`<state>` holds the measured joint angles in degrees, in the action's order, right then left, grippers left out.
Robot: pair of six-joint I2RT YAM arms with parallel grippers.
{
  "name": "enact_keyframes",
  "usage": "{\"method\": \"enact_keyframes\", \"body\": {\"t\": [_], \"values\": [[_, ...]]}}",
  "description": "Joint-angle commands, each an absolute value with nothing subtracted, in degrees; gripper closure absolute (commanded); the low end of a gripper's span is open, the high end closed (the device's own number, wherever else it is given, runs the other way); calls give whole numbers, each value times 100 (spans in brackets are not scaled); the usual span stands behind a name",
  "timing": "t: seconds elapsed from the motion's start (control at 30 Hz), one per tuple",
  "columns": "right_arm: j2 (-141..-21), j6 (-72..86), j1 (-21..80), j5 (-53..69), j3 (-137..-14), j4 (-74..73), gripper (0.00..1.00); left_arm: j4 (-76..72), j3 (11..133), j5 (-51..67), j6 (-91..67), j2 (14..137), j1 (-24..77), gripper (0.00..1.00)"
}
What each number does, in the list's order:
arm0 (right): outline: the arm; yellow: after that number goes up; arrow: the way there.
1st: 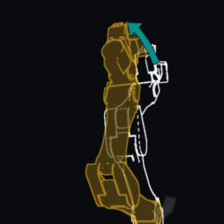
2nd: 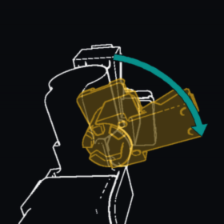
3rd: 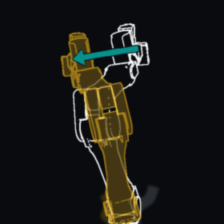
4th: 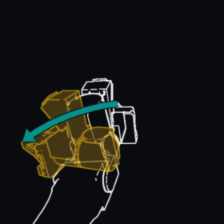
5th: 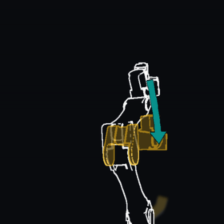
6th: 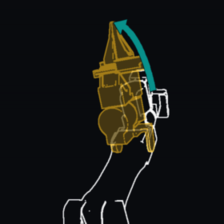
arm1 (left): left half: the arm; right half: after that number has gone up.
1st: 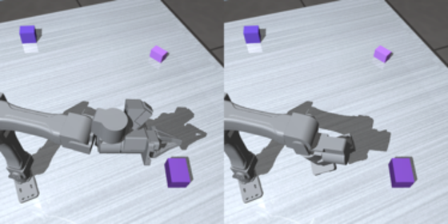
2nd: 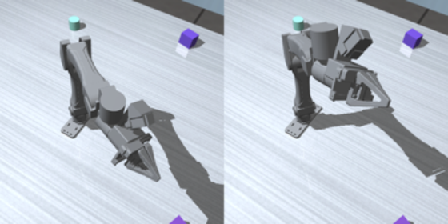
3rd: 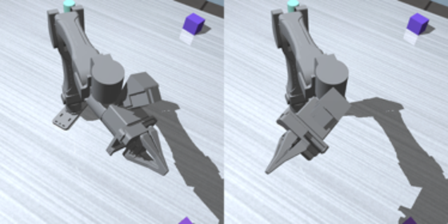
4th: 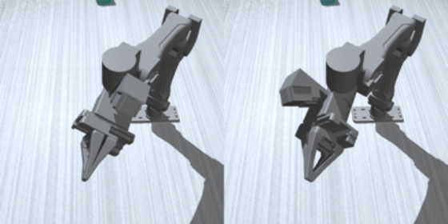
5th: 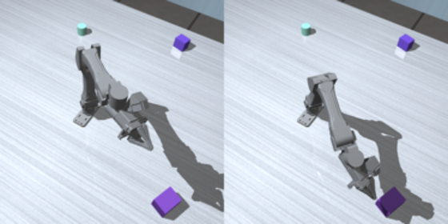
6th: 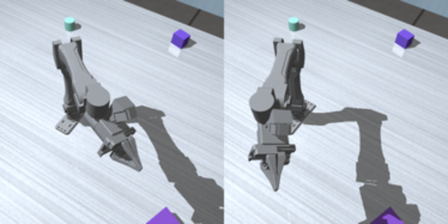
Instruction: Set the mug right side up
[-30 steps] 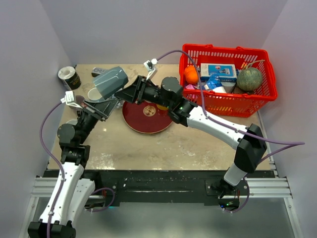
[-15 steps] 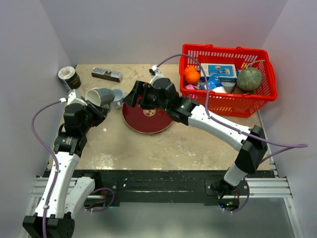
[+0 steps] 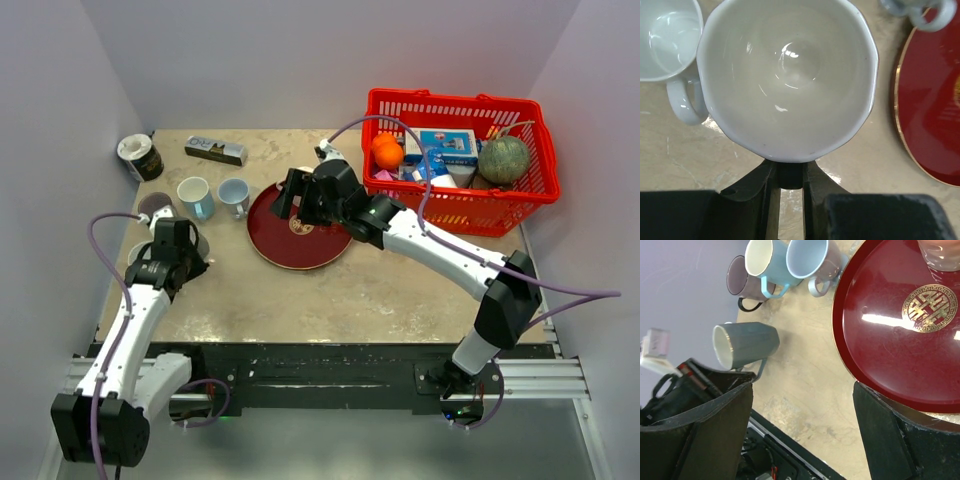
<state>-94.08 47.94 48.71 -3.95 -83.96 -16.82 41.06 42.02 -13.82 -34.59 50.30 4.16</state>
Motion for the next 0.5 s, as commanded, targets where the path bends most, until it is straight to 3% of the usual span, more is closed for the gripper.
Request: {"method": "enact_keyframes", "body": {"t": [0.0, 0.47], "values": [[-9422, 4772, 4852, -448, -8525, -1784, 16, 3313, 4324, -1950, -3252, 5448, 396, 100], [-9518, 4799, 4720, -387, -8481, -1951, 16, 2733, 4157, -2145, -2611, 6415, 378, 100]]}}
